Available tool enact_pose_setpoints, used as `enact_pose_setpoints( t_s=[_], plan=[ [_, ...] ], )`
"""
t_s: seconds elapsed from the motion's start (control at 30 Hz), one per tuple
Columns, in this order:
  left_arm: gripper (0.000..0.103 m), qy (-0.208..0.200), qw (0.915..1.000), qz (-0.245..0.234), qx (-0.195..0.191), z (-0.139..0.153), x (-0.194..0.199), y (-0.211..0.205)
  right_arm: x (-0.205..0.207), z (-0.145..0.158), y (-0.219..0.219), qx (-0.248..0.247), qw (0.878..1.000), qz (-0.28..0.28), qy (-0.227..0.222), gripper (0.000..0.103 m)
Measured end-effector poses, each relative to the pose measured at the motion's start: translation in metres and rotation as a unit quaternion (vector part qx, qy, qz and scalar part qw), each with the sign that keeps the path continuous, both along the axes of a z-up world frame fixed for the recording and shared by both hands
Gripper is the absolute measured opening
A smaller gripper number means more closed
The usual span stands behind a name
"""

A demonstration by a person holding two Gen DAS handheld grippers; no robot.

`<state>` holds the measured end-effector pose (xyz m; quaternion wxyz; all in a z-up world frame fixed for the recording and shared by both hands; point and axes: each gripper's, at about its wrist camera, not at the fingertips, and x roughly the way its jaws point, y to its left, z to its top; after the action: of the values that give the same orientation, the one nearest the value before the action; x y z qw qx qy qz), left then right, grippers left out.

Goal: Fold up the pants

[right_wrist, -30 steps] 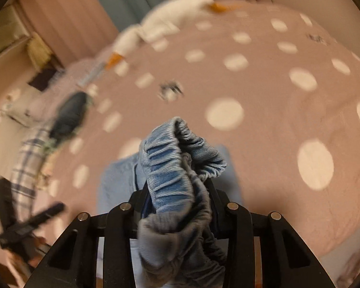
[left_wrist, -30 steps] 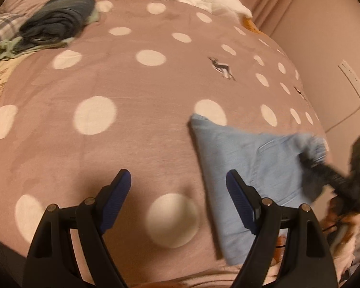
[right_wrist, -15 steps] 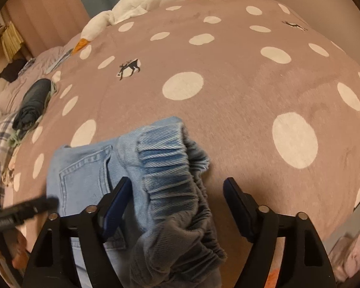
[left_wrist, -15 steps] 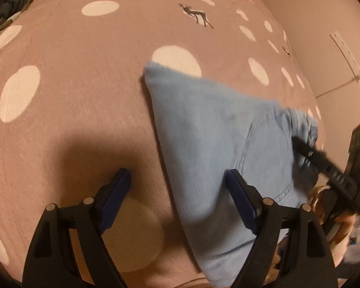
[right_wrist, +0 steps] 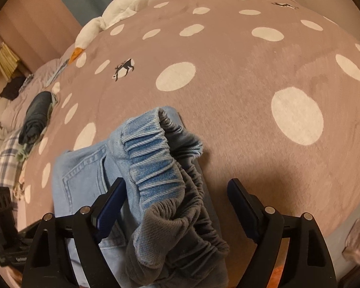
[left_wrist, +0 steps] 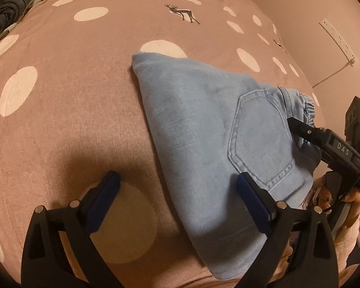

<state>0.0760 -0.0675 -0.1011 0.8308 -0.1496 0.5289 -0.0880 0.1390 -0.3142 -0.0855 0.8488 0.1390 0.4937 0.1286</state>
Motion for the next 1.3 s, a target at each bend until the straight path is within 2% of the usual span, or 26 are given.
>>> enact_pose_setpoints(
  t_s=[0.13,0.4,1.3],
  plan=[
    [0.1,0.011,0.9999,-0.001,-0.011,0.0,-0.003,-0.001,-0.003,-0.001,0.0,-0.003,1.0,0.003,0.003,0.086],
    [0.1,0.039,0.9992,-0.006,-0.002,-0.001,-0.015,-0.01,-0.008,-0.002,0.002,-0.015,1.0,0.009,0.009,0.086],
    [0.1,0.058,0.998,0.014,-0.019,-0.002,-0.035,-0.012,-0.032,-0.007,-0.004,-0.023,0.999,0.007,0.029,0.086]
  ],
)
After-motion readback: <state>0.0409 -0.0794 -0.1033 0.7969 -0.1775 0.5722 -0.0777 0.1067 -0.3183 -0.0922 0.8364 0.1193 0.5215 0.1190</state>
